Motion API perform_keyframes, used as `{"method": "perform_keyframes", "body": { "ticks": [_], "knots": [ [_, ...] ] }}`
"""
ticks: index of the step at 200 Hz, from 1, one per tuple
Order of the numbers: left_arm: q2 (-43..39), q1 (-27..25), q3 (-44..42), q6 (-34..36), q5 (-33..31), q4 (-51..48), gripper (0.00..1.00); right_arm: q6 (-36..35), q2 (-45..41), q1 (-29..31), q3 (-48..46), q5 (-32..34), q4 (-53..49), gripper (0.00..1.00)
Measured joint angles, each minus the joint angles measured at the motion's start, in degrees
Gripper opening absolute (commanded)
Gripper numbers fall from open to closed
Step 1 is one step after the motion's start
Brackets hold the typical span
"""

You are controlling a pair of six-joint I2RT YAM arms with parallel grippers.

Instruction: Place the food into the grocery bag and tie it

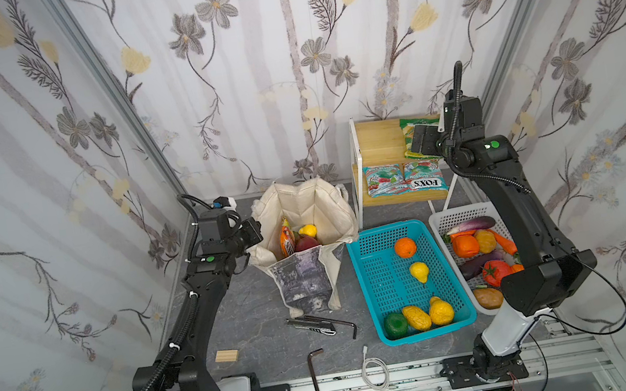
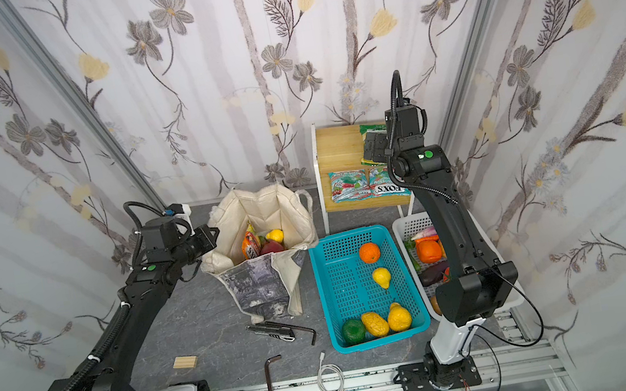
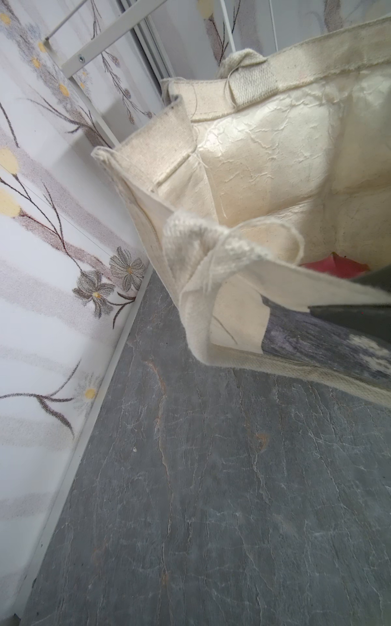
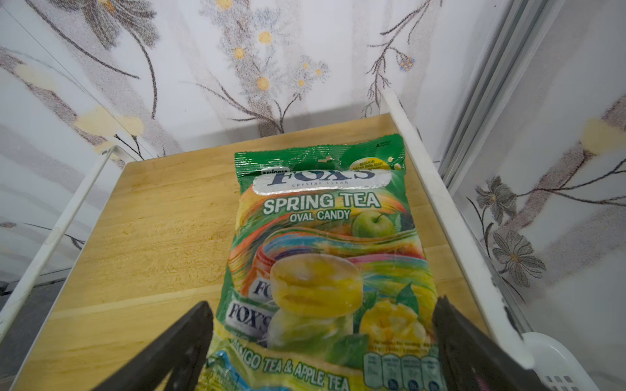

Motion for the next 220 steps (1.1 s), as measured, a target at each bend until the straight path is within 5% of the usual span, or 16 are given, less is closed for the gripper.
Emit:
{"method": "perform_keyframes", "body": {
  "ticks": [125, 220],
  "knots": [
    [-0.09, -0.02, 0.00, 0.00, 0.00, -0.02, 0.00, 5.66, 2.10, 1.55, -1.01, -21.44, 5.92, 0.98],
    [-0.15, -0.11, -0.07, 0.00, -0.15, -0.02, 0.00, 7.45, -2.10, 2.29, -0.57, -21.53, 7.10, 0.98]
  ]
}}
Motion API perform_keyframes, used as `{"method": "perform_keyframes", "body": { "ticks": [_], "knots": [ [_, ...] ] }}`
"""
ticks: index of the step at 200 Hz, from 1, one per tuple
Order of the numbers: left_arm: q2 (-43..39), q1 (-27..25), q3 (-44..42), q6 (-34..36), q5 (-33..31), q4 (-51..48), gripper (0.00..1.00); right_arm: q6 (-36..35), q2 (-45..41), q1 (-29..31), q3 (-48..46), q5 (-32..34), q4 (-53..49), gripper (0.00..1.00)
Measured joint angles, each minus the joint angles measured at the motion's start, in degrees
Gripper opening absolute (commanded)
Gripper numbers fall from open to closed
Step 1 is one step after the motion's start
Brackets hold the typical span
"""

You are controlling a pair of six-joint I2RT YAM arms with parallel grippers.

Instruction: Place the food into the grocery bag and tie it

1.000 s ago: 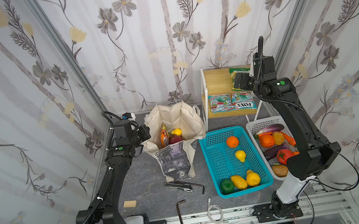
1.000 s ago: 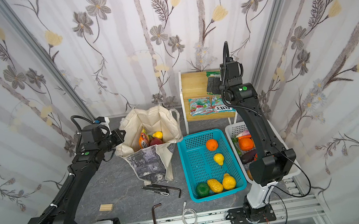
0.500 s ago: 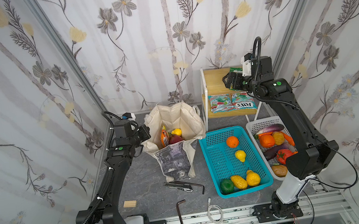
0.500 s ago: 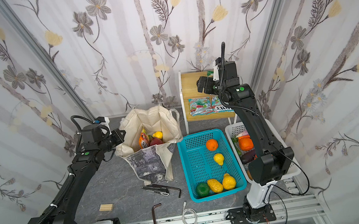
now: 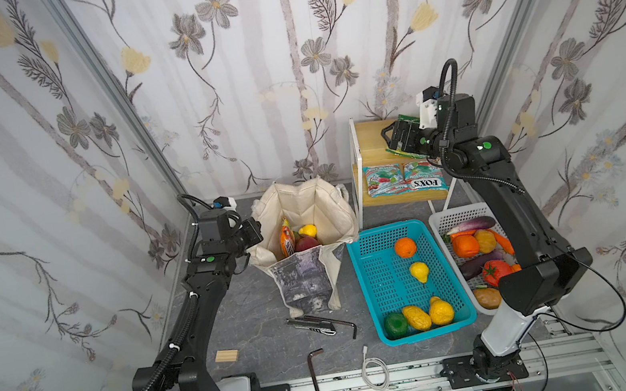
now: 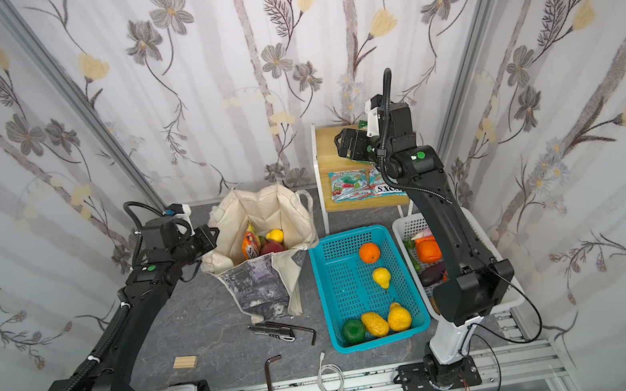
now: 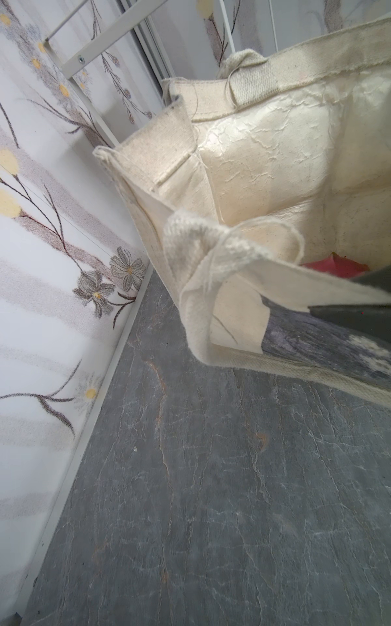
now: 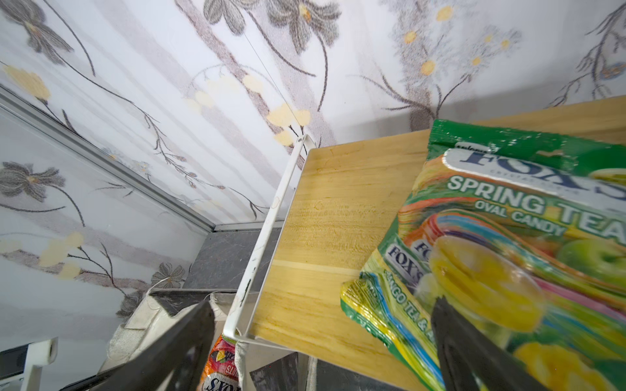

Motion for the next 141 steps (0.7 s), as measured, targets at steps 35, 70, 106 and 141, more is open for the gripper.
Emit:
{"method": "perform_keyframes", "body": {
  "ticks": [35, 70, 106, 141],
  "knots": [
    [-0.13, 0.00, 0.00, 0.00, -0.02, -0.02, 0.00, 0.02, -7.17, -2.21, -7.39, 2.27, 2.21, 0.93],
    [-0.24, 0.00, 0.00, 0.00, -0.02, -0.02, 0.00, 0.24, -10.01, -5.35, -14.51, 4.31, 2.47, 0.76],
    [-0.24, 0.00, 0.00, 0.00, -0.02, -0.02, 0.00, 0.46, -10.03, -6.40, -16.81, 4.44, 2.51, 0.73],
    [-0.28, 0.00, -0.02, 0.02, -0.44, -0.02, 0.00, 0.90, -9.77, -7.69, -17.77, 3.50, 3.69, 0.69]
  ]
}}
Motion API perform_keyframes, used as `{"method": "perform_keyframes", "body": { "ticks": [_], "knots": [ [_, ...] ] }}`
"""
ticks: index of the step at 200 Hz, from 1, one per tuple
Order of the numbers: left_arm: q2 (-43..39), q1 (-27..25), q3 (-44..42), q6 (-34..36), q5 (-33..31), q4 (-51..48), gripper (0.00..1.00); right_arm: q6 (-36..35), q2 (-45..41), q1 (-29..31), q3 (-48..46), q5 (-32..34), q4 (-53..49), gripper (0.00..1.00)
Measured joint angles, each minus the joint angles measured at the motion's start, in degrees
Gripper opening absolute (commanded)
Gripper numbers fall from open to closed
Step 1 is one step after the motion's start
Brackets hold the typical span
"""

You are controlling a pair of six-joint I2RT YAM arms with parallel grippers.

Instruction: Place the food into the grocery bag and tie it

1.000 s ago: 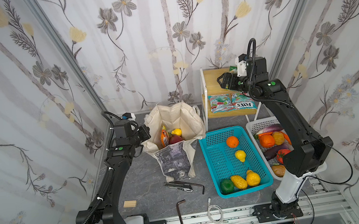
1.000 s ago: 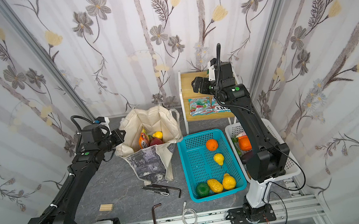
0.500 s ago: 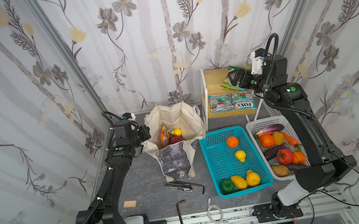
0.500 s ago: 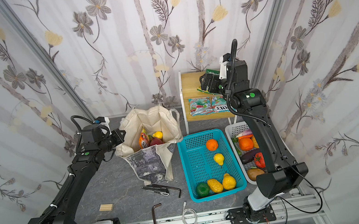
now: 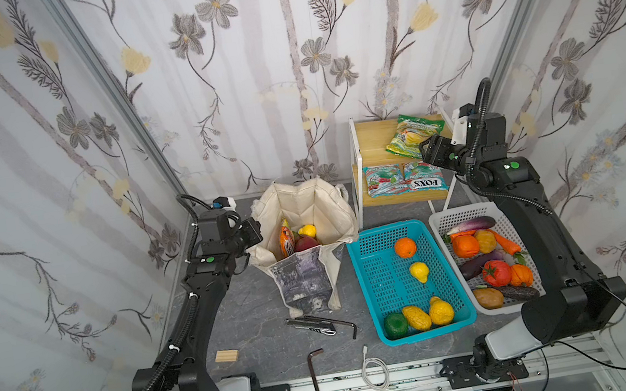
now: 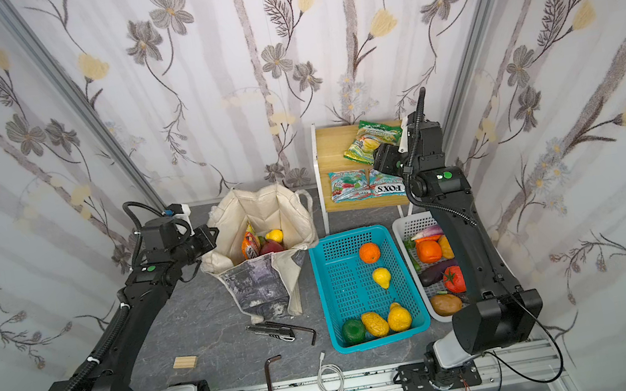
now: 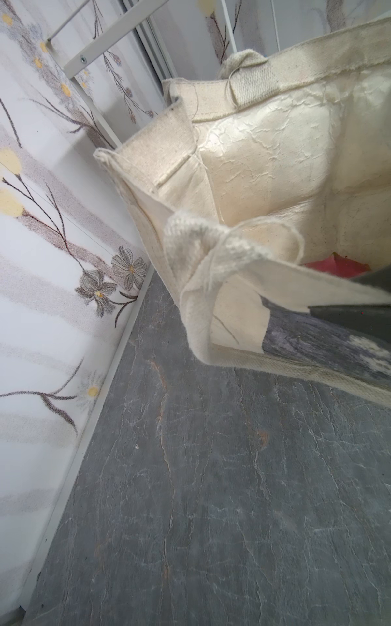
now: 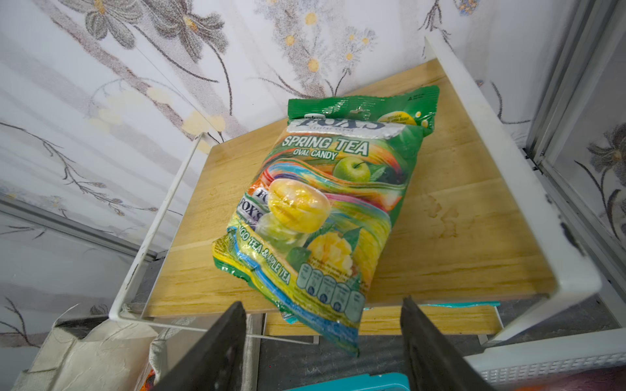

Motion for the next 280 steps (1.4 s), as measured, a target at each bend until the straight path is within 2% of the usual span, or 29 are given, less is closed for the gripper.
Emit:
{"method": "perform_keyframes", "body": {
  "ticks": [43, 65, 78, 92, 104, 113, 132, 163, 196, 280],
  "knots": [
    [0.00, 0.00, 0.00, 0.00, 0.00, 0.00, 0.00, 1.27, 1.84, -0.24, -0.50, -2.91, 1.86, 0.62],
    [0.00, 0.00, 0.00, 0.00, 0.00, 0.00, 0.00, 1.73, 2.78, -0.28, -0.55, -4.44, 3.32, 0.55],
    [0.00, 0.00, 0.00, 0.02, 0.00, 0.00, 0.00, 2.16, 2.93, -0.31, -0.66, -5.33, 3.65, 0.46],
    [0.00, 0.00, 0.00, 0.04, 0.00, 0.00, 0.00, 2.25, 2.95, -0.35, -0.66, -5.77, 3.98, 0.24],
    [0.00, 0.00, 0.00, 0.07, -0.02, 0.00, 0.00, 2.56, 3.08, -0.42, -0.66, -6.56, 4.24, 0.12],
    [0.00, 0.00, 0.00, 0.17, -0.02, 0.00, 0.00, 3.04, 3.19, -0.44, -0.66, -6.58, 4.37, 0.06],
    [0.00, 0.00, 0.00, 0.20, -0.02, 0.00, 0.00, 3.15, 3.37, -0.57, -0.66, -7.23, 4.66, 0.00],
    [0.00, 0.00, 0.00, 0.22, -0.02, 0.00, 0.00, 3.15, 3.26, -0.61, -0.33, -8.24, 5.33, 0.00],
    [0.00, 0.00, -0.02, 0.22, -0.02, 0.00, 0.00, 2.91, 2.62, 0.22, 4.00, -8.61, 3.96, 0.00],
    [0.00, 0.00, -0.13, 0.83, -0.48, 0.00, 0.00, 1.66, -1.38, 8.55, 12.98, -8.02, 0.09, 0.00]
  ]
}}
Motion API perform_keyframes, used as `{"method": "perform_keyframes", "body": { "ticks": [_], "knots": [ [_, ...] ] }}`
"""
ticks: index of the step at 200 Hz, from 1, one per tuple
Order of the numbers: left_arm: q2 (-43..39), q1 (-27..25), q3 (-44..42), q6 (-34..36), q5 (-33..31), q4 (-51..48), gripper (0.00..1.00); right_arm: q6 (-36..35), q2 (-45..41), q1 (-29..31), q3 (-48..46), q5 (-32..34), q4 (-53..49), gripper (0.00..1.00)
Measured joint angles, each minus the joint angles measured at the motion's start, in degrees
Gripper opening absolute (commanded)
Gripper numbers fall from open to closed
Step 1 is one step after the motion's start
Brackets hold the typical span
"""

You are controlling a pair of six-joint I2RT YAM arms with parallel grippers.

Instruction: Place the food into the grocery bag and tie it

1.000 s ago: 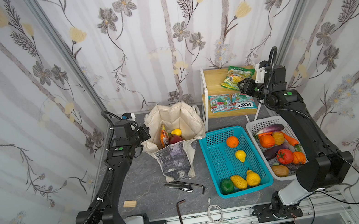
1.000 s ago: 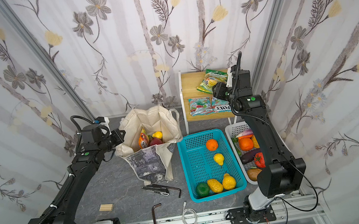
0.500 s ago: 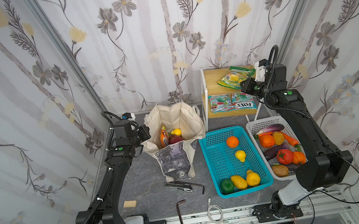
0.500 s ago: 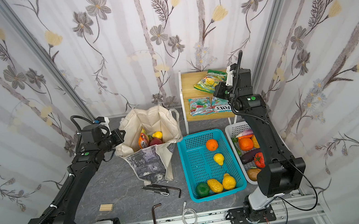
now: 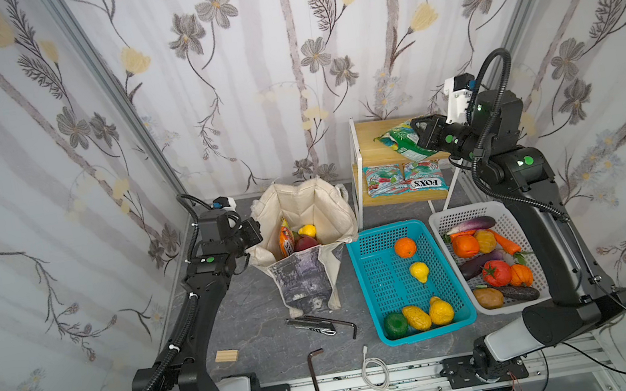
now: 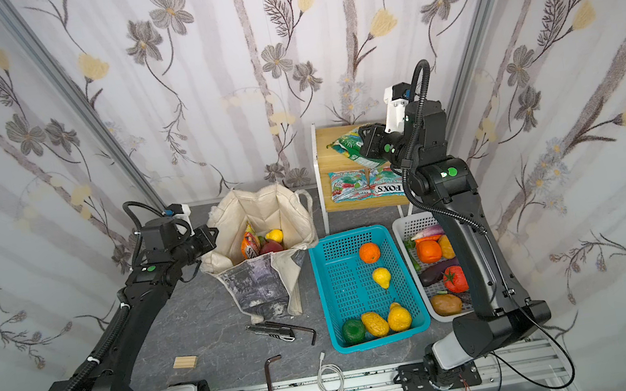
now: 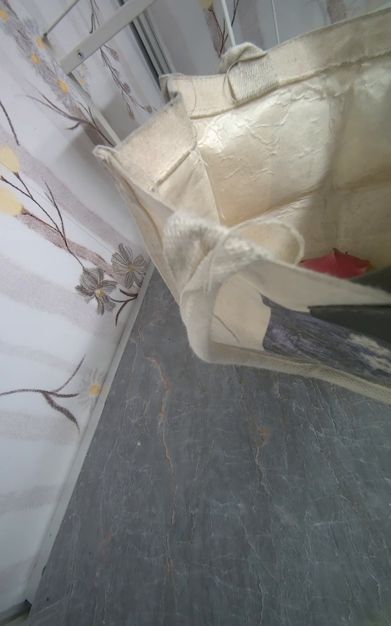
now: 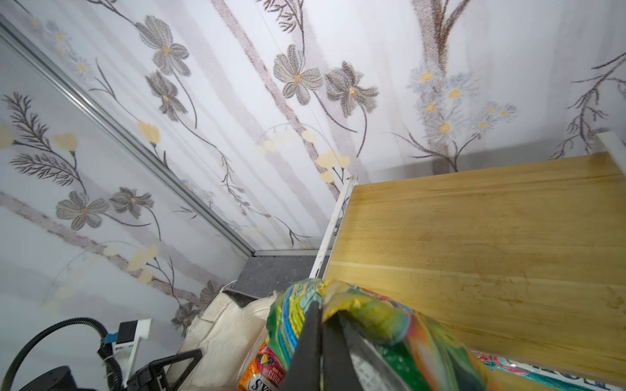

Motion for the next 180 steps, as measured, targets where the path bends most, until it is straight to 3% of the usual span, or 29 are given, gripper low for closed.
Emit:
{"method": "perform_keyframes", "body": {
  "ticks": [62, 114, 180],
  "knots": [
    [0.02, 0.00, 0.00, 0.00, 0.02, 0.00, 0.00, -0.63, 0.22, 15.56, 0.04, 2.60, -1.09, 0.00],
    [0.04, 0.00, -0.09, 0.00, 0.02, 0.02, 0.00, -0.61, 9.97, 28.68, 1.73, 1.42, -0.63, 0.00],
    [0.04, 0.00, -0.09, 0.00, 0.02, 0.02, 0.00, 0.02, 22.62, 34.77, 1.95, -4.07, 0.96, 0.00]
  ]
}}
